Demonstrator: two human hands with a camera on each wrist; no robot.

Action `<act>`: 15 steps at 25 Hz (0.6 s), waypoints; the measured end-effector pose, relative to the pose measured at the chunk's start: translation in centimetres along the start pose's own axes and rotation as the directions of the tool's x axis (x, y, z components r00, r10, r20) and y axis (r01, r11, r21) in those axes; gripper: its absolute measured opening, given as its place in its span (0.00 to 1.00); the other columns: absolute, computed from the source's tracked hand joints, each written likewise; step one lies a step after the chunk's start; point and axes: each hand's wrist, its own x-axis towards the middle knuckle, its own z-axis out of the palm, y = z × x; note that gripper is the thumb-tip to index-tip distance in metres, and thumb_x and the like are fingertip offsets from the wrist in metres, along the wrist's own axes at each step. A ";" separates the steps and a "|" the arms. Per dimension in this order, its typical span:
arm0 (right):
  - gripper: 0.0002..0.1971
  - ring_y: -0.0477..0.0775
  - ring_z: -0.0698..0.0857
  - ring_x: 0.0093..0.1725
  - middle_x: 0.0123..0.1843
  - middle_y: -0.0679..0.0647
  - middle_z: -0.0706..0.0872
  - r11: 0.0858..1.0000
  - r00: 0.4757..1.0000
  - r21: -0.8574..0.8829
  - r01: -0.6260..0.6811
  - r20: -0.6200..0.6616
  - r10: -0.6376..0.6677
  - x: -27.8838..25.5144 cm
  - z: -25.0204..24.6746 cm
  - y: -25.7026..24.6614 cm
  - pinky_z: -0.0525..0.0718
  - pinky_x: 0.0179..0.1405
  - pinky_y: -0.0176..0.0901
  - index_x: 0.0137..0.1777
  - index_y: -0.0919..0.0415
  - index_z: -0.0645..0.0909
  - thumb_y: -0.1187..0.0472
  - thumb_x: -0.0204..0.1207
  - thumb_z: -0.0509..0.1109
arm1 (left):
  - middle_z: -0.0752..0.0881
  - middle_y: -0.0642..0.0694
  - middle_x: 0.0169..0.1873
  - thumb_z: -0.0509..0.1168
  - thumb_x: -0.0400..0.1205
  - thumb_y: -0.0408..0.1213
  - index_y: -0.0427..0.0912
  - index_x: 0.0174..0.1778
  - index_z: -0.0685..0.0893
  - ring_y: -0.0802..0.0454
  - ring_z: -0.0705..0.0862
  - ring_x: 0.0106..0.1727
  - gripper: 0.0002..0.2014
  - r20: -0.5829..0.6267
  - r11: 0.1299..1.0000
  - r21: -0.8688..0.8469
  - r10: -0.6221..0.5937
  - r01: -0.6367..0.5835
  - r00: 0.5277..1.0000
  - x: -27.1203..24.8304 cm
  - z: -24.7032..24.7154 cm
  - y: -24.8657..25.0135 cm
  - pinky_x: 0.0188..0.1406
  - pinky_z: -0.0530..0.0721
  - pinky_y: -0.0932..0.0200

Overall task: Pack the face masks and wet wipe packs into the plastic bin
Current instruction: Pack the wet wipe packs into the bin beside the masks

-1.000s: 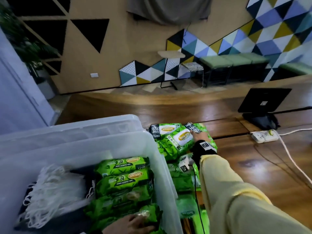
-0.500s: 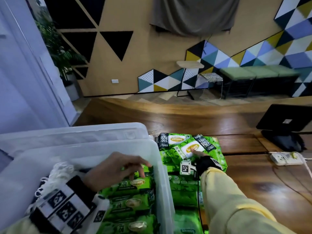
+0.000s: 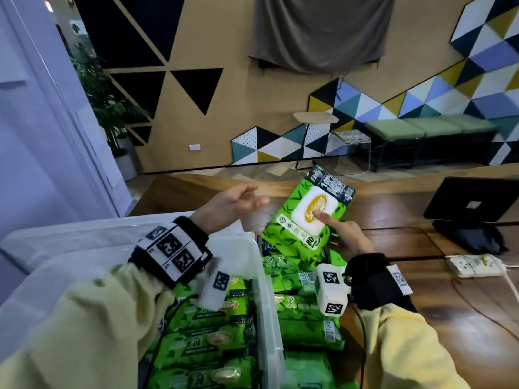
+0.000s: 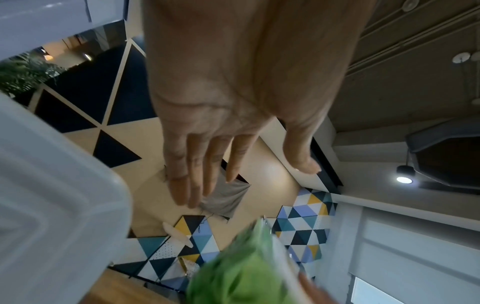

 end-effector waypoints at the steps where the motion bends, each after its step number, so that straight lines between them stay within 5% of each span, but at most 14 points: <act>1: 0.15 0.52 0.84 0.36 0.37 0.54 0.89 1.000 0.998 0.017 0.014 0.068 -0.015 -1.6 0.7 -1.1 0.80 0.36 0.41 0.48 0.64 0.84 0.53 0.68 0.77 | 0.79 0.48 0.69 0.68 0.73 0.63 0.42 0.74 0.72 0.53 0.79 0.67 0.38 0.033 0.999 -0.018 -0.044 0.045 0.998 0.1 0.4 0.8 0.70 0.75 0.54; 2: 0.15 0.51 0.85 0.37 0.36 0.53 0.91 0.999 0.990 0.029 0.029 0.137 -0.032 -2.8 1.4 -1.8 0.82 0.39 0.42 0.47 0.64 0.84 0.53 0.68 0.76 | 0.83 0.48 0.63 0.66 0.72 0.66 0.42 0.70 0.76 0.53 0.82 0.62 0.38 0.075 0.997 -0.037 -0.069 0.072 0.995 0.3 0.6 1.4 0.65 0.79 0.54; 4: 0.15 0.50 0.87 0.40 0.38 0.52 0.92 0.999 0.965 0.031 0.020 0.261 -0.027 -5.2 3.0 -1.9 0.85 0.42 0.43 0.46 0.63 0.85 0.52 0.67 0.76 | 0.91 0.49 0.46 0.63 0.79 0.58 0.43 0.56 0.83 0.54 0.88 0.46 0.22 0.151 0.988 -0.092 -0.111 0.126 0.982 -0.6 1.0 2.8 0.50 0.86 0.59; 7: 0.14 0.48 0.83 0.34 0.35 0.50 0.87 1.000 0.921 0.031 0.004 0.390 -0.016 -7.5 4.8 0.6 0.87 0.32 0.36 0.43 0.62 0.84 0.50 0.68 0.74 | 0.90 0.50 0.44 0.69 0.76 0.53 0.53 0.48 0.82 0.52 0.89 0.42 0.10 0.139 0.985 0.026 -0.171 0.169 0.975 -2.1 0.5 2.8 0.48 0.87 0.57; 9: 0.13 0.53 0.80 0.38 0.34 0.50 0.83 1.000 0.918 0.024 0.018 0.395 -0.026 -7.0 3.9 2.7 0.86 0.38 0.38 0.41 0.61 0.81 0.50 0.69 0.72 | 0.87 0.58 0.42 0.71 0.75 0.48 0.58 0.44 0.80 0.62 0.86 0.39 0.06 0.103 0.984 0.076 -0.168 0.161 0.980 -3.0 0.1 2.0 0.44 0.83 0.66; 11: 0.22 0.58 0.83 0.47 0.41 0.54 0.85 0.972 0.967 -0.204 0.119 0.247 -0.067 -3.8 1.4 5.1 0.83 0.43 0.42 0.45 0.61 0.81 0.42 0.64 0.75 | 0.88 0.56 0.41 0.72 0.74 0.48 0.57 0.45 0.82 0.62 0.86 0.39 0.07 0.051 0.977 0.070 -0.205 0.201 0.977 -3.4 0.2 1.1 0.43 0.82 0.66; 13: 0.32 0.64 0.81 0.60 0.58 0.64 0.84 0.766 0.992 -0.636 0.089 -0.008 -0.122 1.0 -1.4 7.9 0.81 0.55 0.53 0.60 0.66 0.78 0.39 0.67 0.73 | 0.90 0.51 0.41 0.73 0.73 0.48 0.49 0.51 0.85 0.54 0.88 0.39 0.13 0.001 0.966 0.011 -0.259 0.259 0.966 -3.7 0.3 0.7 0.46 0.85 0.58; 15: 0.43 0.70 0.66 0.75 0.73 0.75 0.68 0.485 0.974 -0.870 -0.082 -0.173 -0.145 4.9 -3.5 10.7 0.63 0.74 0.57 0.73 0.74 0.63 0.40 0.71 0.70 | 0.91 0.48 0.43 0.76 0.69 0.52 0.47 0.54 0.86 0.47 0.90 0.45 0.20 -0.047 0.956 -0.027 -0.294 0.293 0.955 -3.7 -0.2 0.2 0.53 0.86 0.48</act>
